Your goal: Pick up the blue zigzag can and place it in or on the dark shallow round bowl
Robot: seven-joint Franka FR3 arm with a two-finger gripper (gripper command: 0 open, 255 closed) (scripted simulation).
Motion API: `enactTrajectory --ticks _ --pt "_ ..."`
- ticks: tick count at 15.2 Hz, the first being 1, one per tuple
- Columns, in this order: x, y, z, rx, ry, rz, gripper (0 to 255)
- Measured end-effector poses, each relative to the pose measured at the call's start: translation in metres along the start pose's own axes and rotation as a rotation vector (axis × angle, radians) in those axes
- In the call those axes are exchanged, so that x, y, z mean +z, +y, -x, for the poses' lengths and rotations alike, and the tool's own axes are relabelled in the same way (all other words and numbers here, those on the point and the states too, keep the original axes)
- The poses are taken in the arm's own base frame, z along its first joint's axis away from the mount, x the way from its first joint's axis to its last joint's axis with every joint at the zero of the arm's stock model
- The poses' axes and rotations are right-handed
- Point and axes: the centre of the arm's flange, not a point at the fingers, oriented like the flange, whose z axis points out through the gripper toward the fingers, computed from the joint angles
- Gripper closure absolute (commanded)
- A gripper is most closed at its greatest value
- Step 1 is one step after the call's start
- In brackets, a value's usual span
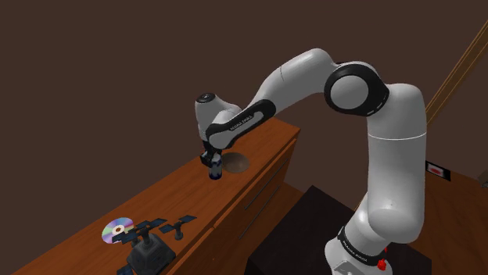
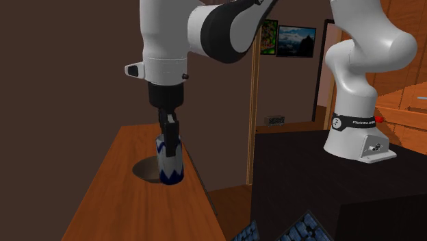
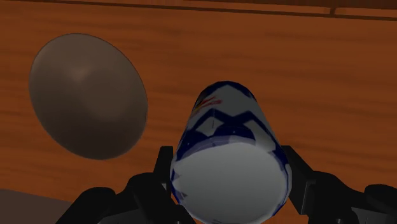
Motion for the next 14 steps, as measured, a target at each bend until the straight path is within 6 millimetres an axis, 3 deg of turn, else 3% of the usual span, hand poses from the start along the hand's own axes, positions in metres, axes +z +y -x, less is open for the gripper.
enactTrajectory --ticks 3,14 --pt "-0.008 0.019 -0.001 0.000 0.000 0.000 255" --pt "-0.002 0.161 -0.006 0.002 0.000 0.000 255"
